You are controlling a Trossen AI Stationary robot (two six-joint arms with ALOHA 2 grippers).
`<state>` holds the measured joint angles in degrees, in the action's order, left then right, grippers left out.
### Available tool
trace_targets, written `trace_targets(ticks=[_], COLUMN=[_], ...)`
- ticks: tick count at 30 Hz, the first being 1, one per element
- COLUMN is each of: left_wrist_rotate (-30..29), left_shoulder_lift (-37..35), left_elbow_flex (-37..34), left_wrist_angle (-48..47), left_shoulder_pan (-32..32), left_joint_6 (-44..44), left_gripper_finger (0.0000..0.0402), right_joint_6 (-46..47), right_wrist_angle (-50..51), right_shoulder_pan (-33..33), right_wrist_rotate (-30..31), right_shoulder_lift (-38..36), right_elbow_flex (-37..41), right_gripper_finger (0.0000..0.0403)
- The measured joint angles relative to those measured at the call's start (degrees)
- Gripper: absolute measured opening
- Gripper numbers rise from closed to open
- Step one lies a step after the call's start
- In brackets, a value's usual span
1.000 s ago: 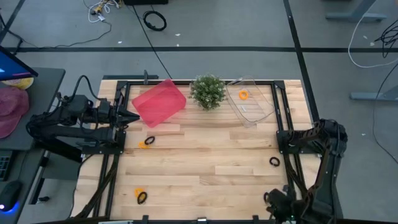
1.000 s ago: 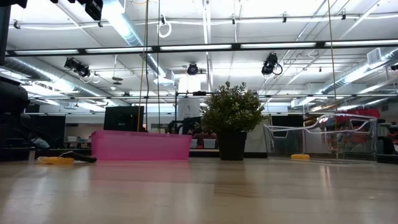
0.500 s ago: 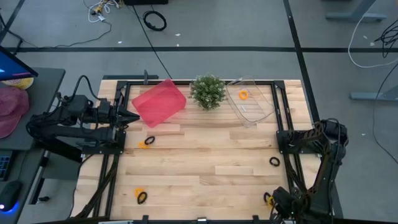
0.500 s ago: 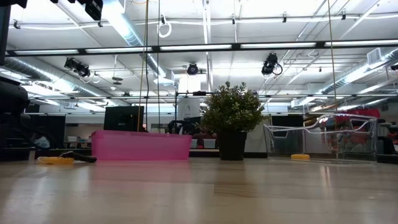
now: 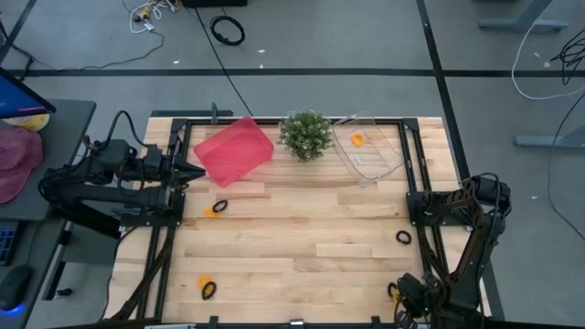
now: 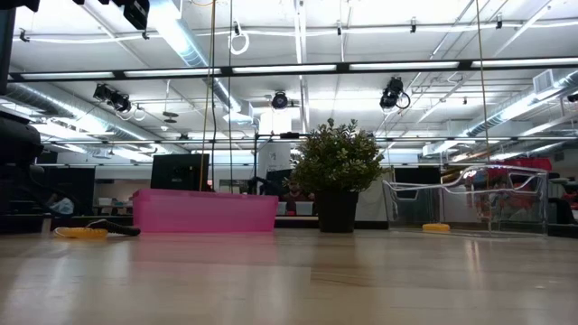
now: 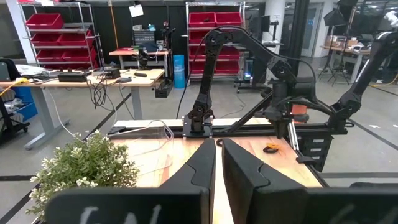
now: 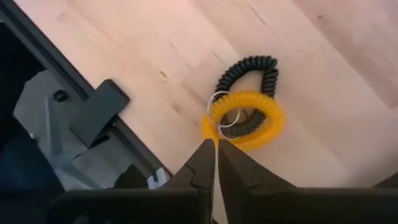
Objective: Sort spring keychains
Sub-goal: Put the yellow spring keychain into the transparent bin
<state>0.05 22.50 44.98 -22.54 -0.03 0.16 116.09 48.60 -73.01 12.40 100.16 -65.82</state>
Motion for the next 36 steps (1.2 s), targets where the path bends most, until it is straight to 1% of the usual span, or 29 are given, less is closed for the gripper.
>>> trace_targets(ticks=[10,17,21,31,36], left_wrist_rotate=[0.0,0.0,0.0,0.0,0.0], left_shoulder_lift=[0.0,0.0,0.0,0.0,0.0], left_elbow_flex=[0.0,0.0,0.0,0.0,0.0], left_wrist_angle=[0.0,0.0,0.0,0.0,0.0], left_shoulder_pan=[0.0,0.0,0.0,0.0,0.0], left_joint_6=[0.0,0.0,0.0,0.0,0.0], left_gripper_finger=[0.0030,0.0030,0.0030,0.0030,0.0030], right_joint_6=[-0.3,1.3,1.1,0.4,-0.4], right_wrist_angle=[0.8,5.1,5.4,6.3,6.3], right_shoulder_pan=[0.0,0.1,0.1,0.1,0.1], right_wrist_rotate=[0.2,0.7,0.6,0.4,0.5], right_shoulder_lift=[0.0,0.0,0.0,0.0,0.1], right_elbow_flex=[0.0,0.0,0.0,0.0,0.0], right_gripper_finger=[0.0024,0.0027,0.0044,0.0110,0.0130])
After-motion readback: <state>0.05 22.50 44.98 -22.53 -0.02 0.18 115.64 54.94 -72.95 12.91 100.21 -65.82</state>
